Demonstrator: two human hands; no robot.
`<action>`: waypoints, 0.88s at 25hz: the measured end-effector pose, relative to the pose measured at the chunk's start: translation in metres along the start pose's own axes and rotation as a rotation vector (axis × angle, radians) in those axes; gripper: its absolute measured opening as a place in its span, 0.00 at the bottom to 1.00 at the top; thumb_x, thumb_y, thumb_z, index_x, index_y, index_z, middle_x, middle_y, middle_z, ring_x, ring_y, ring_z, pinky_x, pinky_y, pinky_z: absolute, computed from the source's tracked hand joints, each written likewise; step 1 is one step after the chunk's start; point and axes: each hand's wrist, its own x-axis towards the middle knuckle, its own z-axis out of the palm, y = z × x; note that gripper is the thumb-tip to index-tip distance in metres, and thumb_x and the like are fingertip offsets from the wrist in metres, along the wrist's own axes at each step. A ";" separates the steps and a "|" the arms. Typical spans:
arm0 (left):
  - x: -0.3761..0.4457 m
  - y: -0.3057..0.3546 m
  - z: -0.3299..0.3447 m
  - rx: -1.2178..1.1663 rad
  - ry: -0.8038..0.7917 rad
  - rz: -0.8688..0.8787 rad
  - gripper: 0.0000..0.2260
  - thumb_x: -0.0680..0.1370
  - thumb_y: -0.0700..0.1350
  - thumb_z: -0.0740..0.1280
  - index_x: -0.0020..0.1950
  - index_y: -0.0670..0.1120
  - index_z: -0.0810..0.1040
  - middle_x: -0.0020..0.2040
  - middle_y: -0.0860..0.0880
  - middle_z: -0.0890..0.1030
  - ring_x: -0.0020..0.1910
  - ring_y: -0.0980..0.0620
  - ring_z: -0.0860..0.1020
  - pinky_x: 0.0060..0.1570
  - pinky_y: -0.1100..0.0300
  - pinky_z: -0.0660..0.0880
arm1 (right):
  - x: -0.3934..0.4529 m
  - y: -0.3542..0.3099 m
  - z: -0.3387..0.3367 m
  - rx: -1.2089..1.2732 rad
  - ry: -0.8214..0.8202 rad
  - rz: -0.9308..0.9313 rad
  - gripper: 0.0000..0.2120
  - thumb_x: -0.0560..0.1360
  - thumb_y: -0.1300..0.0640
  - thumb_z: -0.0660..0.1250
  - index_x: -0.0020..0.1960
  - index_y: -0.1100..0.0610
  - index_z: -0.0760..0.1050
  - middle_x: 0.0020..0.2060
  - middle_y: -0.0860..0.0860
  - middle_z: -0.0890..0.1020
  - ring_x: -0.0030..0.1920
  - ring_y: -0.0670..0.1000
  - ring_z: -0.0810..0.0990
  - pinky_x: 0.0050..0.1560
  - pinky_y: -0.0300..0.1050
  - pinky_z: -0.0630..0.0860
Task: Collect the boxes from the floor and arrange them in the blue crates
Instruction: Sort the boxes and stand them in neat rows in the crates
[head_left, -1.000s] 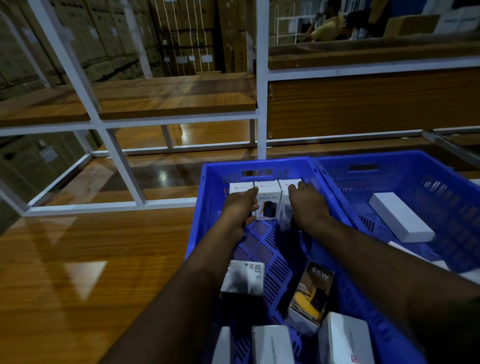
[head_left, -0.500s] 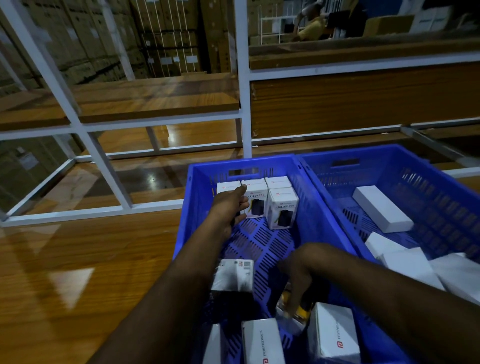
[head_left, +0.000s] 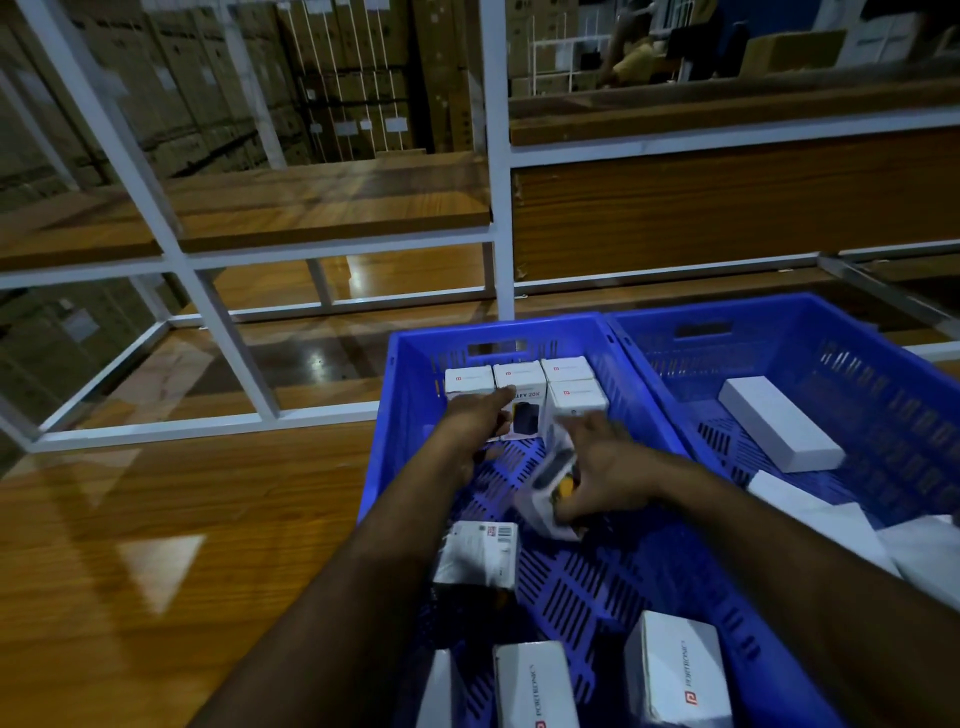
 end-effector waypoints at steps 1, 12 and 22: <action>0.000 -0.001 0.001 0.059 -0.012 -0.015 0.16 0.80 0.55 0.67 0.57 0.43 0.78 0.48 0.45 0.80 0.44 0.50 0.78 0.44 0.56 0.75 | 0.001 -0.001 -0.001 0.050 0.106 -0.032 0.58 0.67 0.41 0.76 0.80 0.48 0.38 0.79 0.51 0.46 0.79 0.61 0.47 0.72 0.65 0.61; 0.006 -0.002 -0.004 -0.211 -0.154 -0.086 0.18 0.77 0.60 0.69 0.57 0.48 0.82 0.55 0.45 0.85 0.50 0.46 0.82 0.49 0.51 0.81 | 0.004 -0.002 -0.016 1.018 0.500 -0.201 0.45 0.68 0.40 0.73 0.79 0.46 0.55 0.73 0.46 0.63 0.73 0.47 0.62 0.68 0.49 0.70; -0.022 0.004 0.006 -0.531 -0.599 -0.254 0.22 0.75 0.55 0.64 0.55 0.39 0.85 0.53 0.38 0.84 0.39 0.46 0.84 0.31 0.58 0.82 | -0.006 -0.002 -0.025 1.551 0.305 -0.345 0.14 0.78 0.49 0.65 0.61 0.54 0.75 0.51 0.51 0.82 0.52 0.51 0.80 0.48 0.47 0.76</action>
